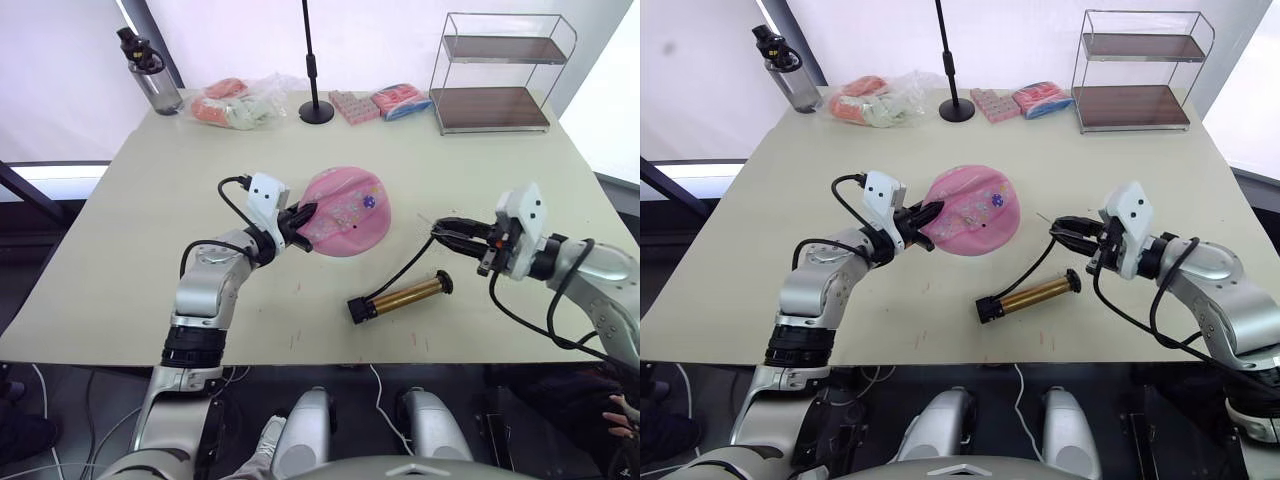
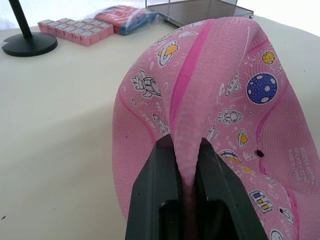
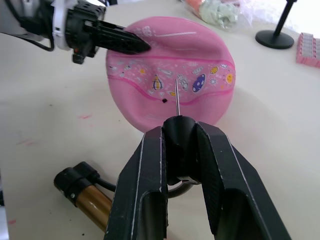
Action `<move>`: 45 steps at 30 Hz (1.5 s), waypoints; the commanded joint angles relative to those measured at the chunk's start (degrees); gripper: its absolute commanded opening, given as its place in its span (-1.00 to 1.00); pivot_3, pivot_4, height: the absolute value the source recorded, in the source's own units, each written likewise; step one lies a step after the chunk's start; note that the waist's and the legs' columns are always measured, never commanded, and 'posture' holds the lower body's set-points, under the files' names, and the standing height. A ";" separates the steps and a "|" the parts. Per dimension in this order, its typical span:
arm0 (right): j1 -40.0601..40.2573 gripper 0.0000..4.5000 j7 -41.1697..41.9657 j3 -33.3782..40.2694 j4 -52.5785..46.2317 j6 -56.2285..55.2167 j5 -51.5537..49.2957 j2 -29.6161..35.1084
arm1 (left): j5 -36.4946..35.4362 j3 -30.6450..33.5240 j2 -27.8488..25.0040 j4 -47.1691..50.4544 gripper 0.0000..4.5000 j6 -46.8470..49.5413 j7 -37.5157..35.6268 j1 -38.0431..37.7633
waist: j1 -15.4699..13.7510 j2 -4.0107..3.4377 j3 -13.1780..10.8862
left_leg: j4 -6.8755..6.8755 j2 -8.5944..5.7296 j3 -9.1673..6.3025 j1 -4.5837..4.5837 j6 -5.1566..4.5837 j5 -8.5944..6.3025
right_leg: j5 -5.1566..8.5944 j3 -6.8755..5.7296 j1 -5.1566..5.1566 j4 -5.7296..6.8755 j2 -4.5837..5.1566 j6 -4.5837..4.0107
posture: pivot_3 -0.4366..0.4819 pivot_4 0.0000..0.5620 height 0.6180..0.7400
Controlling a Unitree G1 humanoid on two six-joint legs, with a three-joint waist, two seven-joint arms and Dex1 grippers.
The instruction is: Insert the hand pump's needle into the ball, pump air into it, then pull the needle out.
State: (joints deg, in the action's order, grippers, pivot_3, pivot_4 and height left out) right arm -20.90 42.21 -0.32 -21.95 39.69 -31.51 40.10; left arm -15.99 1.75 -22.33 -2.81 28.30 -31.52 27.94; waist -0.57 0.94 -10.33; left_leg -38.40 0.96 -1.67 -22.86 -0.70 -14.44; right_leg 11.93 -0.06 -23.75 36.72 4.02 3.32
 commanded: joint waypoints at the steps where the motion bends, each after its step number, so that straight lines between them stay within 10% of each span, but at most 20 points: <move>1: -4.38 -0.85 -0.91 -2.75 -0.69 6.50 -0.07 0.54 | -0.20 0.48 0.37 0.99 -0.99 -1.72 -0.22 0.45 | -0.03 0.00 0.00 | 0.00 0.00 -0.02 0.00 0.00 0.00 | 0.00 -0.01 0.00 0.01 0.00 0.00 | -0.05 -0.47 0.86; 25: -38.34 -0.85 3.17 -22.71 25.64 31.74 7.14 -11.28 | 0.63 -0.11 1.41 0.55 -0.99 -3.49 0.49 -0.89 | -0.01 -0.02 0.01 | 0.03 -0.03 -0.13 -0.02 0.00 0.00 | -0.02 -0.10 -0.02 0.05 0.00 -0.04 | -0.05 -0.47 0.86; 45: -47.37 -0.85 4.60 -29.34 43.90 30.29 15.95 -19.41 | 0.99 -0.15 2.58 0.31 -0.99 -4.10 0.61 -1.54 | -0.03 -0.03 0.01 | 0.06 -0.08 -0.13 -0.03 0.01 0.00 | -0.03 -0.11 -0.03 0.05 0.03 -0.04 | -0.05 -0.47 0.86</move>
State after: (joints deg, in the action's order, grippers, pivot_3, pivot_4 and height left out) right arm -67.20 45.58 -29.21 21.91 70.60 -15.92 21.16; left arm -14.81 1.82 -20.27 -3.29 24.56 -30.96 26.75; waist -0.60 0.91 -10.32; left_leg -38.34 0.88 -1.80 -22.90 -0.69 -14.44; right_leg 11.90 -0.17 -23.79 36.77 4.05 3.27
